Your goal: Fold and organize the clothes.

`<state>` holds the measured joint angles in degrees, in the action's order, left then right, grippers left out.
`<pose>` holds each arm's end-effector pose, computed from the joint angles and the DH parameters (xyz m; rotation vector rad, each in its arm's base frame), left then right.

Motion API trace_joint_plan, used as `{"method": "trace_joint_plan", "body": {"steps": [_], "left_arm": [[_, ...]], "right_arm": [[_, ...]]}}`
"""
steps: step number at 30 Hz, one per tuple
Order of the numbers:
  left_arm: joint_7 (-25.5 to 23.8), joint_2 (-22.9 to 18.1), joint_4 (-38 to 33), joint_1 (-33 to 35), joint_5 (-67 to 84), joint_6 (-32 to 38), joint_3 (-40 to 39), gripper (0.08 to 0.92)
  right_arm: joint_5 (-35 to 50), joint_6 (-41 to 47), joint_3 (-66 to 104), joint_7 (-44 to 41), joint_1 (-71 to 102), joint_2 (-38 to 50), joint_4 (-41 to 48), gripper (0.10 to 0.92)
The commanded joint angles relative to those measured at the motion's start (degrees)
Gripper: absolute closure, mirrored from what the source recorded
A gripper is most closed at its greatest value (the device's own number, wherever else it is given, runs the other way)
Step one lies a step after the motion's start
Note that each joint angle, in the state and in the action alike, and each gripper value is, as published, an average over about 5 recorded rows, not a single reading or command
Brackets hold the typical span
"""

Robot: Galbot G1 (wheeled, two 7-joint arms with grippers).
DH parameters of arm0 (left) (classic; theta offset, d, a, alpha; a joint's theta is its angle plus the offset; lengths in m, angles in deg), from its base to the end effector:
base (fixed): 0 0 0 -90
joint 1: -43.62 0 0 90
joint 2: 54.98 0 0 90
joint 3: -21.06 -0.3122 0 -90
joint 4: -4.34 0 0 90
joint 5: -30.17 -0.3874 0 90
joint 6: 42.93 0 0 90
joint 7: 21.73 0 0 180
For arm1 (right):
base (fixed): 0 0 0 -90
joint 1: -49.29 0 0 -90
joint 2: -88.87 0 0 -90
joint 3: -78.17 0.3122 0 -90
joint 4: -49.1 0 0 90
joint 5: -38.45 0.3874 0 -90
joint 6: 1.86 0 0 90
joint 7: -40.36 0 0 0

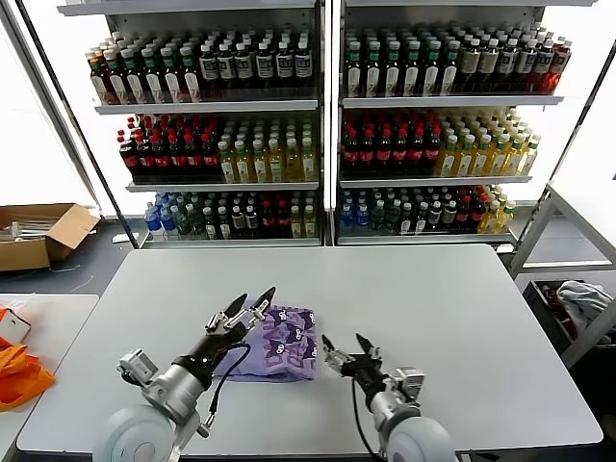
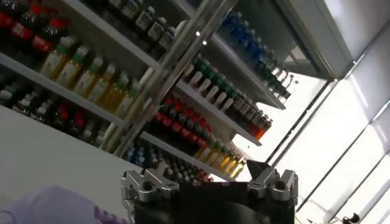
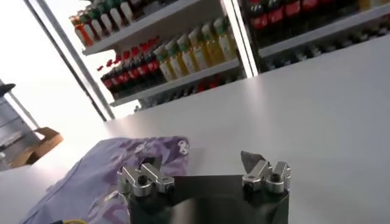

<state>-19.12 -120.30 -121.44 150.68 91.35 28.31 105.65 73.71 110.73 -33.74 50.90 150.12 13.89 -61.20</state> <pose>0.2726 0.0089 -0.1781 -0.6674 -2.7212 0.9044 0.2922 0.0849 -0.2665 0.4885 -2.6309 -0.4383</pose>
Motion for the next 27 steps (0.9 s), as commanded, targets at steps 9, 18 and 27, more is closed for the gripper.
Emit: {"method": "trace_joint_plan", "body": {"steps": [9,18,27], "left_arm": [[-3.1,0.5,-5.5,6.3,-8.3,0.8,5.1,0.177],[-3.1,0.8,-6.2,6.9,-8.0,0.6,6.6,0.177],[-3.1,1.0,-6.0,6.7,-7.0,0.6,7.7,0.177]], "right_arm": [[3.5,6.0,-10.7,5.7,-6.2,-2.0,5.0,0.492],[0.8,5.8,-6.9,2.5,-4.4,0.7,1.2,0.752],[-7.2,6.9,3.9,-2.8,1.5,12.8,-6.9,0.917]]}}
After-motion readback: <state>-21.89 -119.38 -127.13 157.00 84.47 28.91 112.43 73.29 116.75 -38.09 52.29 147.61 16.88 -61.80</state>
